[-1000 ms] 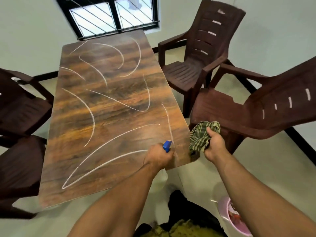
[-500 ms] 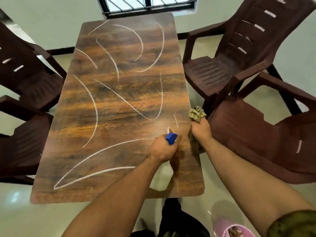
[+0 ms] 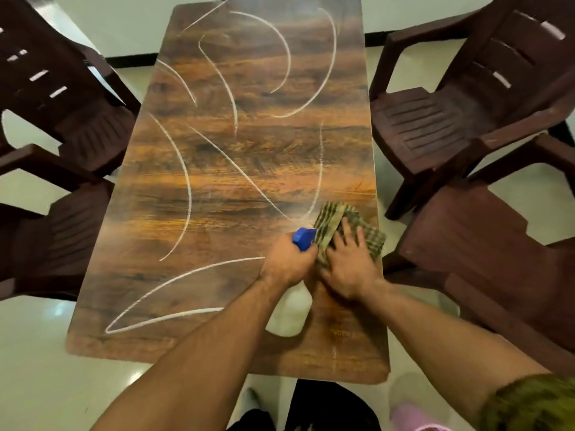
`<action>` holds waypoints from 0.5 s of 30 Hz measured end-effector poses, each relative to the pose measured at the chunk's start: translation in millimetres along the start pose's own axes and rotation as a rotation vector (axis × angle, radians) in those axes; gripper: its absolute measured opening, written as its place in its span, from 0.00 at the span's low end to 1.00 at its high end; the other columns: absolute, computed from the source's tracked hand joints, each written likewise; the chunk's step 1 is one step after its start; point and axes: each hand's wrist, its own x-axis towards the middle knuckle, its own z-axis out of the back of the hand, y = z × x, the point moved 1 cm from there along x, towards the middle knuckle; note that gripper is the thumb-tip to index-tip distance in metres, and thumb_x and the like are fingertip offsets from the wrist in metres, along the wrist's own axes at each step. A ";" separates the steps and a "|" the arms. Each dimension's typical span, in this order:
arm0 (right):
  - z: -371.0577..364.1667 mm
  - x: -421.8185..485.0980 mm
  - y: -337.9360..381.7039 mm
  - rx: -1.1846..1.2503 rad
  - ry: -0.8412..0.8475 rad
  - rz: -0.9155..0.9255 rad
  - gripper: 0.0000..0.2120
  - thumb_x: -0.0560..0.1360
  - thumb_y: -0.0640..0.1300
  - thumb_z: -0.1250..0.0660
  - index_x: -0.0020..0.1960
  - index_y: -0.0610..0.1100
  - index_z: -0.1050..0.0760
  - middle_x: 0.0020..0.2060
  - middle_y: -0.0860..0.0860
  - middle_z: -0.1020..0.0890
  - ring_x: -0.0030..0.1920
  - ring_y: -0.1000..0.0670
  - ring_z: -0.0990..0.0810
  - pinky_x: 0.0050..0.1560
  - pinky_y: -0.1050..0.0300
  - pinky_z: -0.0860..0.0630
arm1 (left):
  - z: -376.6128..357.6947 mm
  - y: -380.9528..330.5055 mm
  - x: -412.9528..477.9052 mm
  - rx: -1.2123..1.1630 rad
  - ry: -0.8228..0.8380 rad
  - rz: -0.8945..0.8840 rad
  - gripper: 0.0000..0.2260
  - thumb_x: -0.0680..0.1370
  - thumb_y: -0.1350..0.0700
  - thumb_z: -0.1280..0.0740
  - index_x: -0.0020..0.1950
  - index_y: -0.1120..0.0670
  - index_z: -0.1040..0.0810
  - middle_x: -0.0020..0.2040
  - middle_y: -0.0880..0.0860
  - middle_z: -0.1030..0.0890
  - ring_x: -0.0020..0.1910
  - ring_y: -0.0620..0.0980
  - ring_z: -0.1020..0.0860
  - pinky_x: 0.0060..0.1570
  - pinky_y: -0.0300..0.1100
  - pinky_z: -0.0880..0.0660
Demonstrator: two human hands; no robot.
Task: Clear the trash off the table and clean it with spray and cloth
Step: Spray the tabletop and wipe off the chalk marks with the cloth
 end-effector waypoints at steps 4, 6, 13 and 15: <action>-44.6 -94.3 10.8 0.023 0.047 0.267 0.35 0.80 0.67 0.53 0.80 0.48 0.42 0.80 0.46 0.46 0.80 0.41 0.60 0.77 0.37 0.57 | 0.1 6.6 -4.3 0.020 0.009 0.006 0.12 0.76 0.56 0.31 0.35 0.52 0.30 0.29 0.49 0.29 0.28 0.47 0.32 0.32 0.40 0.34; -55.5 -122.3 4.4 -0.016 0.022 0.328 0.32 0.80 0.66 0.49 0.77 0.49 0.36 0.78 0.47 0.37 0.80 0.42 0.47 0.76 0.42 0.48 | -0.2 10.2 -8.4 0.013 0.026 0.002 0.12 0.76 0.56 0.30 0.36 0.52 0.30 0.30 0.49 0.29 0.28 0.46 0.32 0.32 0.40 0.34; -11.1 -23.9 -14.8 0.051 -0.182 -0.239 0.33 0.80 0.64 0.52 0.76 0.46 0.36 0.77 0.42 0.40 0.78 0.40 0.45 0.77 0.41 0.49 | -3.3 35.4 -39.2 0.003 0.051 -0.005 0.10 0.74 0.55 0.30 0.35 0.53 0.28 0.31 0.51 0.27 0.30 0.46 0.30 0.33 0.43 0.31; -9.8 -8.1 -5.1 0.107 -0.147 -0.367 0.35 0.81 0.63 0.53 0.80 0.43 0.46 0.81 0.40 0.53 0.80 0.40 0.58 0.78 0.43 0.61 | -0.5 48.0 -49.0 0.020 0.043 -0.011 0.10 0.74 0.54 0.29 0.36 0.53 0.27 0.31 0.51 0.27 0.30 0.46 0.30 0.34 0.44 0.30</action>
